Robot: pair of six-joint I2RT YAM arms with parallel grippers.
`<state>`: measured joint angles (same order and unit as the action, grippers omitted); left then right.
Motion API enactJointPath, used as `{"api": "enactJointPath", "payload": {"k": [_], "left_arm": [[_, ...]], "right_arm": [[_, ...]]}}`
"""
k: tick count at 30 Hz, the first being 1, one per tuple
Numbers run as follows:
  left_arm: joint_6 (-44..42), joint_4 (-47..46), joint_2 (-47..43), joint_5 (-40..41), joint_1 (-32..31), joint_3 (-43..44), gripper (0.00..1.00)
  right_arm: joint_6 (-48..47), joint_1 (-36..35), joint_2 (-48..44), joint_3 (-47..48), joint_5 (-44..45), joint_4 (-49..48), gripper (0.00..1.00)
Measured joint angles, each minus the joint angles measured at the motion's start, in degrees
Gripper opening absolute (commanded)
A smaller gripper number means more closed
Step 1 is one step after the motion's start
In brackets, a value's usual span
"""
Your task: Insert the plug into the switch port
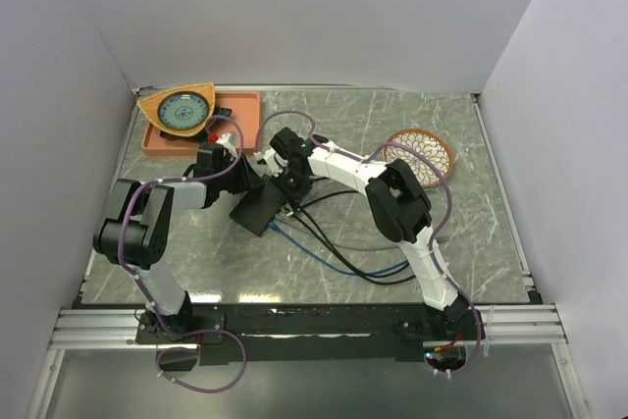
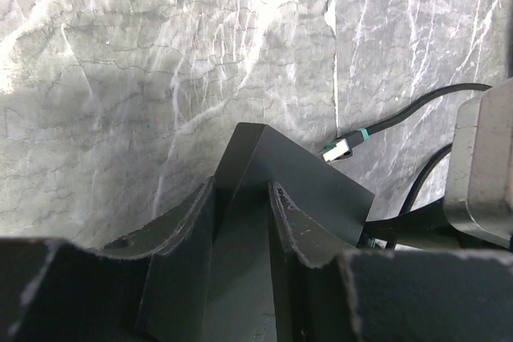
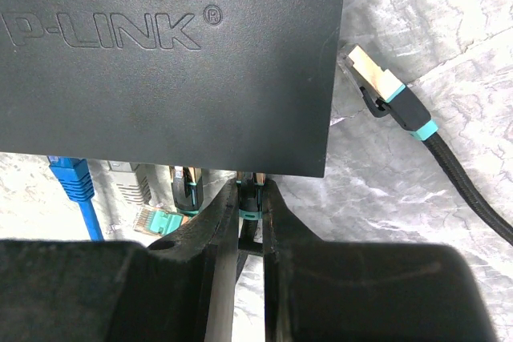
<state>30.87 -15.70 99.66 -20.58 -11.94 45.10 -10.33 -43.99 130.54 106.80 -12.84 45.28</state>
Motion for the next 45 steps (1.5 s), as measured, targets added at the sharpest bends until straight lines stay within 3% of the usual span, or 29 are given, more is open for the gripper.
{"api": "enactJointPath", "payload": {"k": [8, 10, 16, 20, 33, 38, 45], "left_arm": [[0.22, -0.11, -0.04, 1.22, -0.52, -0.04, 0.39], [0.35, -0.07, -0.07, 1.64, -0.72, -0.02, 0.41], [2.08, 0.59, -0.09, 3.56, -1.55, 0.24, 0.54], [3.41, 2.14, -0.96, 4.55, -2.47, 0.24, 0.66], [6.47, 12.22, -7.26, 8.72, -3.76, 0.22, 0.99], [6.78, 15.30, -14.58, 12.50, -3.74, 0.11, 0.96], [6.21, 16.17, -27.47, 17.14, -3.76, 0.37, 0.96]], "right_arm": [[0.00, 0.00, -1.20, -2.51, 0.20, -2.32, 0.01], [0.00, 0.00, -1.77, -3.61, 0.33, -3.32, 0.13], [-0.02, -0.28, -3.91, -7.34, 1.90, -6.97, 0.26], [0.09, -0.50, -5.35, -10.05, 3.13, -10.99, 0.47], [0.00, -0.59, -11.30, -15.69, 7.26, -18.01, 0.80], [0.02, -0.59, -15.80, -16.59, 8.70, -18.84, 0.99], [0.42, -0.59, -24.85, -17.22, 10.49, -18.67, 0.99]]}}
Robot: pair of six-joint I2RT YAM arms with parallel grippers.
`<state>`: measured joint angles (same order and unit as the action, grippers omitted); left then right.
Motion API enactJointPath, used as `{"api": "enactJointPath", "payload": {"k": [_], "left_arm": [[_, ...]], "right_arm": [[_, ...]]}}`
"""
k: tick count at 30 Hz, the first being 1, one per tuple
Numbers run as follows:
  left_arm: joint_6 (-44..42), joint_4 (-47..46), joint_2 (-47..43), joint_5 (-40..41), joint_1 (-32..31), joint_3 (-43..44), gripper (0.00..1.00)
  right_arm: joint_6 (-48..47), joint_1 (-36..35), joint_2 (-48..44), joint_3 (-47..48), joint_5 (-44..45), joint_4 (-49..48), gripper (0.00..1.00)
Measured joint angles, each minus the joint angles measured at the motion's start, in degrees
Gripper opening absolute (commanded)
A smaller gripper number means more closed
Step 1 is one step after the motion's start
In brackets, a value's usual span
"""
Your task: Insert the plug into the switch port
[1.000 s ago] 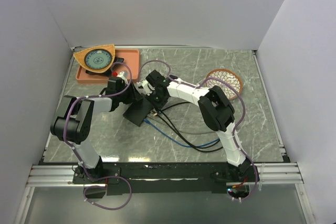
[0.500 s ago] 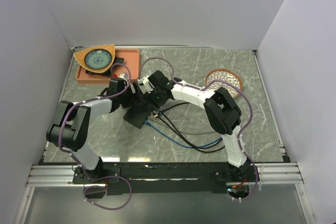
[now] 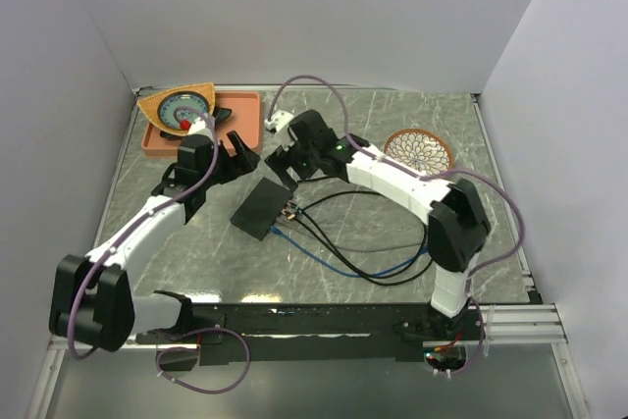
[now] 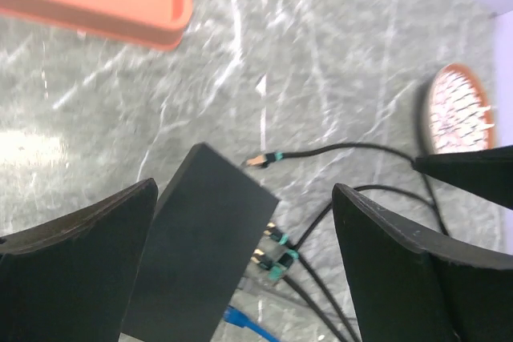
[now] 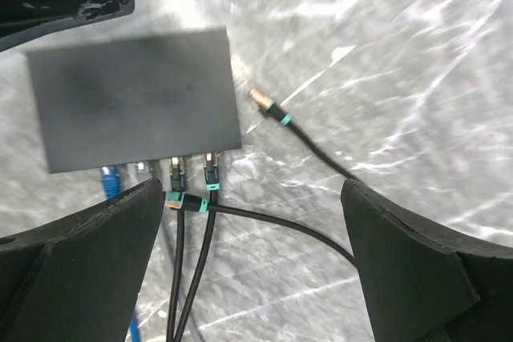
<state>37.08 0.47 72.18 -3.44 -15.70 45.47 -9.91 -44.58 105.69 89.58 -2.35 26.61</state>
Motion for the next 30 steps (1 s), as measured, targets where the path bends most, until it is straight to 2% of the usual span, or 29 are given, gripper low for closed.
{"api": "enactJointPath", "payload": {"k": [7, 13, 20, 24, 30], "left_arm": [[-0.37, 1.20, -6.25, -0.02, -0.02, 1.64, 0.96], [-0.24, 1.09, -10.05, -1.29, -0.02, 2.51, 0.96], [-0.24, 1.14, -11.72, -2.23, -0.02, 2.56, 0.96], [-0.15, 0.76, -11.72, -2.82, -0.04, 2.56, 0.96], [0.02, 0.24, -11.89, -3.89, -0.04, 2.56, 0.96]], "right_arm": [[1.49, 0.00, -12.41, -3.58, 1.27, -0.63, 0.99], [2.84, 0.00, -26.43, -12.28, 1.46, -3.91, 0.99], [5.01, 0.00, -40.50, -23.74, -0.04, -12.57, 0.99], [6.34, 0.00, -44.04, -26.25, -0.90, -16.13, 0.99], [7.69, 0.00, -44.26, -26.29, -1.86, -17.77, 0.99]]}}
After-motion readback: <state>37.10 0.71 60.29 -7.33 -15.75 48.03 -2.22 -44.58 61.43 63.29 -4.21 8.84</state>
